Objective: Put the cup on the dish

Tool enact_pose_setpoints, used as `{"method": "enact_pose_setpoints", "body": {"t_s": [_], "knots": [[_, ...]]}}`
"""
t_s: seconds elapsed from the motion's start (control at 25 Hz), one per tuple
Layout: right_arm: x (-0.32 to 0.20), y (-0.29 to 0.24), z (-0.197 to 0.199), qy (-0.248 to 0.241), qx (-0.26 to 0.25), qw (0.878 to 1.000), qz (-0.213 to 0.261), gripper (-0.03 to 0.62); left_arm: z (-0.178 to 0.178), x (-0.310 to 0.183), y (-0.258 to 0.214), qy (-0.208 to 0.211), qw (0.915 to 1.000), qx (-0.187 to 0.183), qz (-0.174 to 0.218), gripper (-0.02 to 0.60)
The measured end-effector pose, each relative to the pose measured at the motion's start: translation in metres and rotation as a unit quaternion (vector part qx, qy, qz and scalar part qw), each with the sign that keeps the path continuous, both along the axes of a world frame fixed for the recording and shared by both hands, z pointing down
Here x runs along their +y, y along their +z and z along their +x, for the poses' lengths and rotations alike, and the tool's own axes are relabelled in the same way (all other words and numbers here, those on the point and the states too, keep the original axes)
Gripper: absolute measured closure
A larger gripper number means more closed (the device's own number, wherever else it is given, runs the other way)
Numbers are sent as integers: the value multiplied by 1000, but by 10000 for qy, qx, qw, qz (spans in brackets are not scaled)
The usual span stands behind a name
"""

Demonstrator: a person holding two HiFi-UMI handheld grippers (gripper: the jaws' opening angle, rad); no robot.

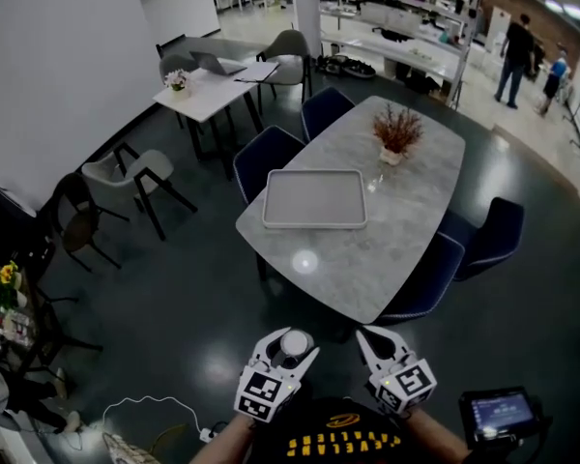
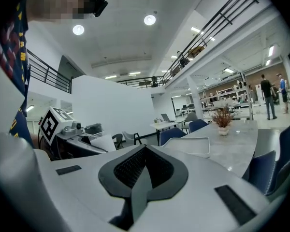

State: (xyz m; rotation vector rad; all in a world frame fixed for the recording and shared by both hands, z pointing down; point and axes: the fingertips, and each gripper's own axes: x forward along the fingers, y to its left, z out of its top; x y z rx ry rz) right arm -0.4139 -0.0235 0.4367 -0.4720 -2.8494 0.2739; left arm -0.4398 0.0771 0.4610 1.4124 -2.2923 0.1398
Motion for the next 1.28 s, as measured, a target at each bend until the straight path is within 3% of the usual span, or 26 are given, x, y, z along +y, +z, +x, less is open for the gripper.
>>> {"method": "enact_pose_setpoints", "body": {"t_s": [0.4,0.6,0.96,1.28], "knots": [[23,2,-87,379,85,9989,259,591,-99,29,11,378,9992,-111,-108,325],[22,8,-112,414,180,9981,429,591,-134,28,18,419,9990,-81,-104,325],[5,28,-160,448,364,9981,231,591,-182,3,21,455,9985,-125,-294,325],[-44,50,-226,388,404,9984,85,591,-259,-51,37,215,9989,-141,-403,325]]}}
